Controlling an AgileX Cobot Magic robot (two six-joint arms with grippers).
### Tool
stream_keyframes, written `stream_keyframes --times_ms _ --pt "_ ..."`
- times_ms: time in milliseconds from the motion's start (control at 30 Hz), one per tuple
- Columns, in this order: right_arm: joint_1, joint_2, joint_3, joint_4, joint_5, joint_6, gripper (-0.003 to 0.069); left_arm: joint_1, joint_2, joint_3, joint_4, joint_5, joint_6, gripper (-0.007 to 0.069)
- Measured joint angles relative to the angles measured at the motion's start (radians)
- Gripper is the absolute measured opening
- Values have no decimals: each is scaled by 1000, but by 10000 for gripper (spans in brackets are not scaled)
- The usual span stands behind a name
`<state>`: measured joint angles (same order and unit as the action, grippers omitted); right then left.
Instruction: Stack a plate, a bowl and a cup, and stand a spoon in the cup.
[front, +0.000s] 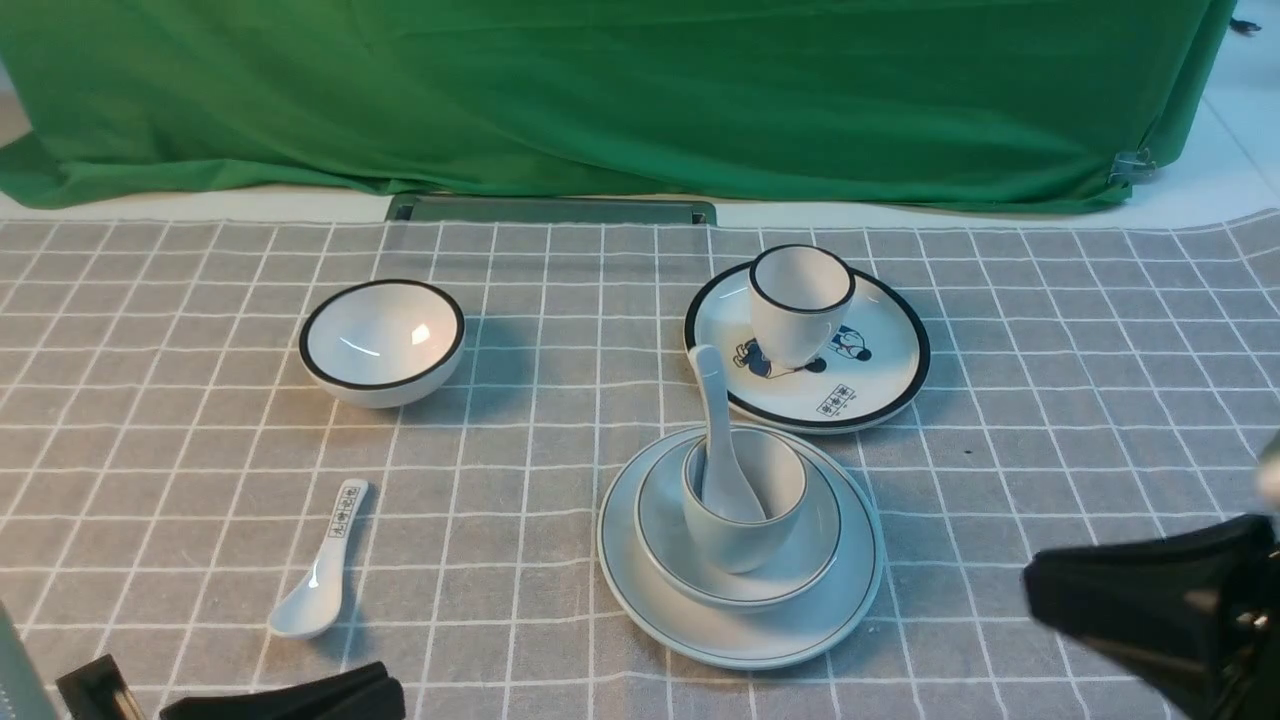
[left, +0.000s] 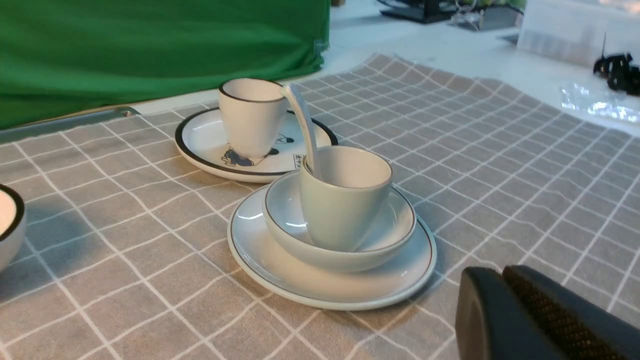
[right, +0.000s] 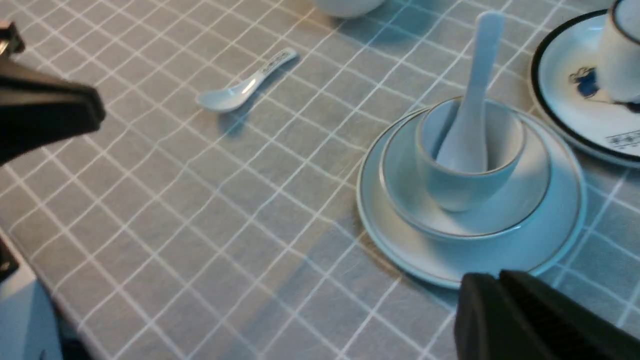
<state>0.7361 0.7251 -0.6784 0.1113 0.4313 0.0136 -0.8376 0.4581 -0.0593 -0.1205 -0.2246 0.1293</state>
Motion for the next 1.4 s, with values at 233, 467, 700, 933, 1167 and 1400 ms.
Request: stream_keyframes --times_ms 233,467,700,933,1167,1400 --pt "-416 -282 265 53 -47 -261 17 0 0 0 10 -1 0 13" --pt "-666 -613 580 56 -125 -397 16 0 0 0 11 -1 0 13" --pt "-682 -722 684 61 -165 -337 16 0 0 0 14 -2 0 13" --pt "-682 -724 684 62 -178 -295 22 0 0 1 14 -2 0 13" --pt "-682 -724 684 62 -180 -292 41 0 0 3 14 -2 0 13" --pt "-682 -724 684 63 -181 -292 64 0 0 5 14 -2 0 13"
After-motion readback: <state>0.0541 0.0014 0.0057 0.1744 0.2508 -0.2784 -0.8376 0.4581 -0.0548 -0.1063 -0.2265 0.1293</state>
